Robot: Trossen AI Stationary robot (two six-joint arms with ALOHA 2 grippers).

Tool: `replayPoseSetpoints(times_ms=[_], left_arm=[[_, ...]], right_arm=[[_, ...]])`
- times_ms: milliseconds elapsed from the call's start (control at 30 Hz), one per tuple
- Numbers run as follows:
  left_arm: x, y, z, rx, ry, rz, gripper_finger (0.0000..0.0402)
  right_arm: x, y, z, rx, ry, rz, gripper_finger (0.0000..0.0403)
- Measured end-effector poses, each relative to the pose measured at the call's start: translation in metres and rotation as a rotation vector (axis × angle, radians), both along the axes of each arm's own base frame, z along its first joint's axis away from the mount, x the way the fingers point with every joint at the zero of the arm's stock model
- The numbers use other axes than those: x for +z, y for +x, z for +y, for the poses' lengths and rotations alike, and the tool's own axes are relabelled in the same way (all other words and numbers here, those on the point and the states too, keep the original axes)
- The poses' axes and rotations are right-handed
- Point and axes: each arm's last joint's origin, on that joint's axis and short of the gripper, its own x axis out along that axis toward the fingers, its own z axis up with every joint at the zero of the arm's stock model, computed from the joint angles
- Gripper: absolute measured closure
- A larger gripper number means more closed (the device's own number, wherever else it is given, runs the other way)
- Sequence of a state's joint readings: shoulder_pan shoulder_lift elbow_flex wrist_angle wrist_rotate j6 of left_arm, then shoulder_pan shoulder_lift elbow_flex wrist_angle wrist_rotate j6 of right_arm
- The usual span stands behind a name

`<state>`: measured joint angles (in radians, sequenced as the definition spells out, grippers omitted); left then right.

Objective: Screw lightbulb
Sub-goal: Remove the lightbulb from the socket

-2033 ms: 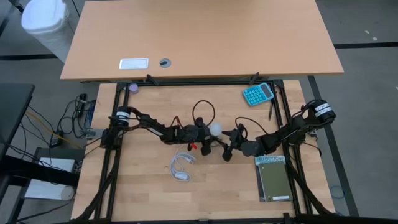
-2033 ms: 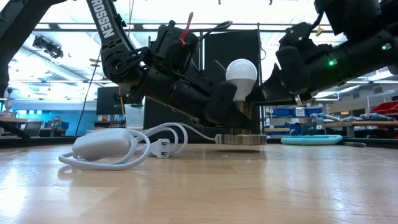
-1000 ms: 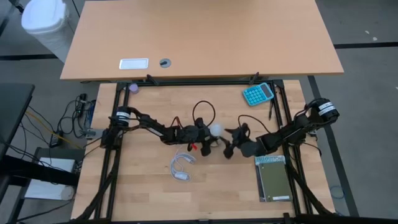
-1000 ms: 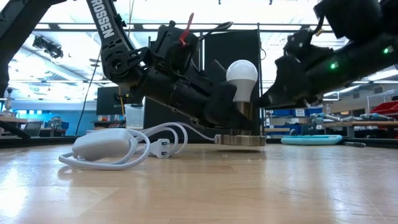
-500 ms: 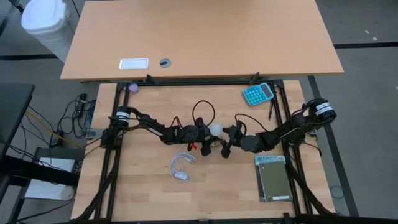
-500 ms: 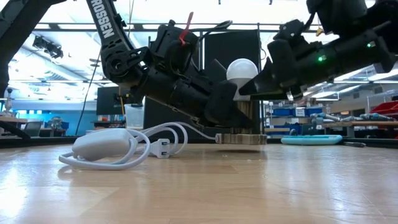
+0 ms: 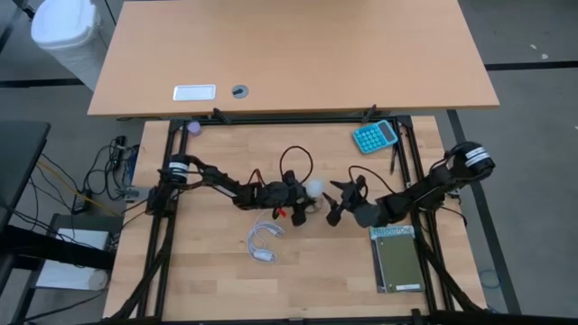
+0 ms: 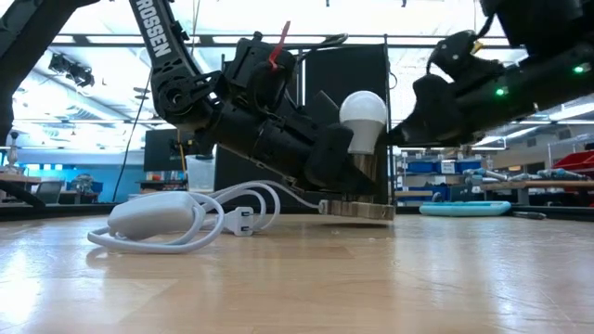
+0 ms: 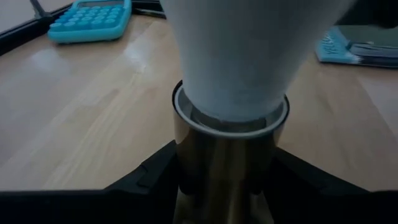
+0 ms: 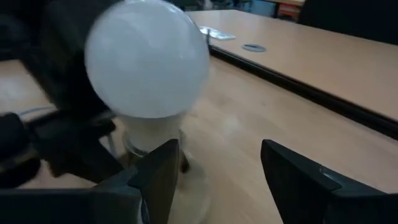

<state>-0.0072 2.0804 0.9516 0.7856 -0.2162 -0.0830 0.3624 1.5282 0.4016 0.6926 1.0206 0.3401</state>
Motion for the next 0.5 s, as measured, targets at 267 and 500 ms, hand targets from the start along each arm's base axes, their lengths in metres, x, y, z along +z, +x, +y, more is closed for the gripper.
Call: replayPoseSetpoints(times_ms=[267, 500], left_arm=[[0.001, 0.000, 0.000, 0.000, 0.000, -0.009, 0.0207], [0.003, 0.001, 0.000, -0.001, 0.000, -0.034, 0.0207]], right_arm=[[-0.002, -0.015, 0.003, -0.064, 0.069, -0.018, 0.0174], [0.005, 0.004, 0.001, 0.126, 0.076, -0.071, 0.0174]])
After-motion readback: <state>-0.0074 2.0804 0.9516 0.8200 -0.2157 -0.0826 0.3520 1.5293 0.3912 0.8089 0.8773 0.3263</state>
